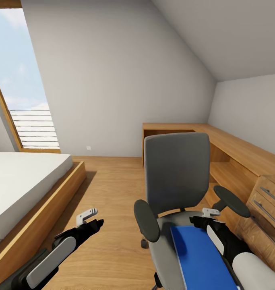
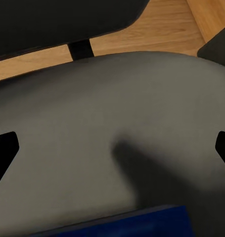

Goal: In the bedroom, organize the workspace by keeping the computer under the desk, ensuring the monitor is on the desk, placing the keyboard on the desk next to the monitor, placing the mouse on the desk next to the keyboard, moving the folder from the swivel chair onto the desk next to the mouse, stacking the notebook on top of the folder with the pen on top of the notebook, and positioning the swivel chair next to the desk.

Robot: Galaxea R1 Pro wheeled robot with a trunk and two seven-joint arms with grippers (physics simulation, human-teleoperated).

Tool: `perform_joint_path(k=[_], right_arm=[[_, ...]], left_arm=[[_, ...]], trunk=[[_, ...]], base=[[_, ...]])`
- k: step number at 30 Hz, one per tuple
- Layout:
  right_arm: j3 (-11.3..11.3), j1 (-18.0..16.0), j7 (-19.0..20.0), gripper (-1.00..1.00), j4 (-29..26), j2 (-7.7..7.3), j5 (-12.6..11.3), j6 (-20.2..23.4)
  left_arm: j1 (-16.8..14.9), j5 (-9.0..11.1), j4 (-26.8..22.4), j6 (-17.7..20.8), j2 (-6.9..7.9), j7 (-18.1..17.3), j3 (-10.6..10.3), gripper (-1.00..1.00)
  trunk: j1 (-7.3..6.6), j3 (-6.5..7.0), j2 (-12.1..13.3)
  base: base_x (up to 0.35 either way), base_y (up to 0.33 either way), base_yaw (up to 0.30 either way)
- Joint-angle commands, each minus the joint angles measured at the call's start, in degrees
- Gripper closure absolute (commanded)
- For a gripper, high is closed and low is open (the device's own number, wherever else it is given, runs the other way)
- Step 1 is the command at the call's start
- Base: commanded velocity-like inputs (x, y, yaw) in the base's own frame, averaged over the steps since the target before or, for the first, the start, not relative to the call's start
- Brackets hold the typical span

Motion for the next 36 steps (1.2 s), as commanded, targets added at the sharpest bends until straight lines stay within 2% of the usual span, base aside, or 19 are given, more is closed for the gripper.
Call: perform_joint_path(k=[1, 5, 11, 36], right_arm=[[0.45, -0.03, -0.36, -1.00, -0.10, -0.09, -0.51, 0.25], [0.46, -0.03, -0.36, -1.00, -0.10, -0.09, -0.51, 0.25], [0.47, -0.03, -0.36, -1.00, -0.10, -0.09, -0.51, 0.25], [0.47, -0.03, -0.62, -1.00, 0.08, 0.53, -0.41, 0.51]], left_arm=[[-0.07, 0.21, -0.08, 0.09, 0.05, 0.34, -0.08, -1.00], [-0.07, 0.40, -0.08, 0.09, 0.05, 0.03, -0.04, -1.00], [-0.07, 0.23, 3.29, 0.09, 0.06, -0.12, 0.04, -1.00], [-0.07, 0.13, 3.59, 0.09, 0.06, -0.26, 0.11, -1.00]], trunk=[[-0.01, -0.06, -0.03], [-0.01, -0.06, -0.03], [-0.01, -0.06, -0.03], [-0.01, -0.06, -0.03]], base=[[0.000, 0.000, 0.000], [0.000, 0.000, 0.000], [-0.103, 0.000, 0.000], [-0.011, 0.000, 0.000]])
